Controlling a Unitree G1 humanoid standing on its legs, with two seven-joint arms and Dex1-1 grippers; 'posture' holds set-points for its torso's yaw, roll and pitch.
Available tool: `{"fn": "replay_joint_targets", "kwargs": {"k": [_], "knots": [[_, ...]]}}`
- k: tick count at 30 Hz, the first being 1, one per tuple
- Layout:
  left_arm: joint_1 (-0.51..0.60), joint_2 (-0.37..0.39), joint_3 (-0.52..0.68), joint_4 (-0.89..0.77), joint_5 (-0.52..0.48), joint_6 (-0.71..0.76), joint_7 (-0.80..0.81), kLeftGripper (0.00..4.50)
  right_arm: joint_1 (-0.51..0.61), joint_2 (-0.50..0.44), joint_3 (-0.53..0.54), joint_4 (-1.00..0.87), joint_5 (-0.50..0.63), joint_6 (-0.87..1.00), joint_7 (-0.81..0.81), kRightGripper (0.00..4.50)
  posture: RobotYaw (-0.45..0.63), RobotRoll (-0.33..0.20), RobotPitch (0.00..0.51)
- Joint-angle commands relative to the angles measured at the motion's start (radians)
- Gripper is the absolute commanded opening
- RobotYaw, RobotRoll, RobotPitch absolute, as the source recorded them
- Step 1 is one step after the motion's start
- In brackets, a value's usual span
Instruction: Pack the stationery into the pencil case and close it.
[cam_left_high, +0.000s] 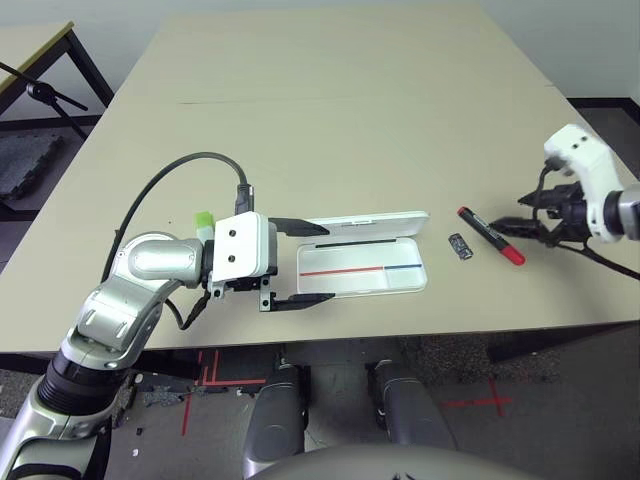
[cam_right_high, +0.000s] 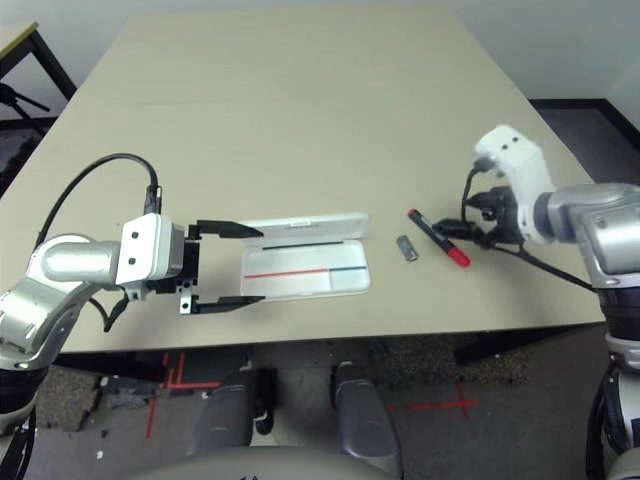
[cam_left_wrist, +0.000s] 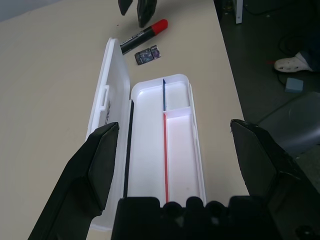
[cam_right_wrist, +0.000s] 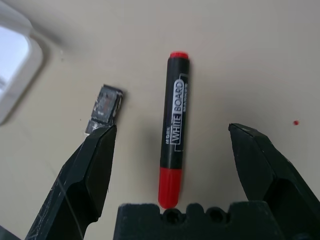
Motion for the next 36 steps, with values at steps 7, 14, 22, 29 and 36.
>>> {"fn": "replay_joint_targets", "kwargs": {"k": [7,14,22,29,36], "knots": [[0.001,0.005,-0.030,-0.010,0.016,-0.002,0.021,4.49,-0.069,0.066,0.113,0.198,-0.081,-0.133,-0.012,4.50,0.04,0.000,0.134],[0.010,0.008,-0.032,-0.005,0.029,-0.016,0.030,4.49,-0.123,0.133,0.165,0.356,-0.144,-0.226,-0.014,4.50,0.06,0.000,0.129],[0.017,0.015,-0.026,-0.012,0.029,-0.017,0.037,4.50,-0.141,0.146,0.173,0.453,-0.186,-0.273,-0.009,3.23,0.07,0.000,0.125],[0.003,0.014,-0.036,-0.019,0.028,-0.003,0.045,4.50,-0.156,0.117,0.142,0.462,-0.181,-0.278,0.016,0.75,0.07,0.000,0.125],[-0.026,0.010,-0.049,-0.015,0.027,0.011,0.043,4.50,-0.186,0.062,0.118,0.453,-0.176,-0.339,0.060,0.52,0.04,0.000,0.127]]}}
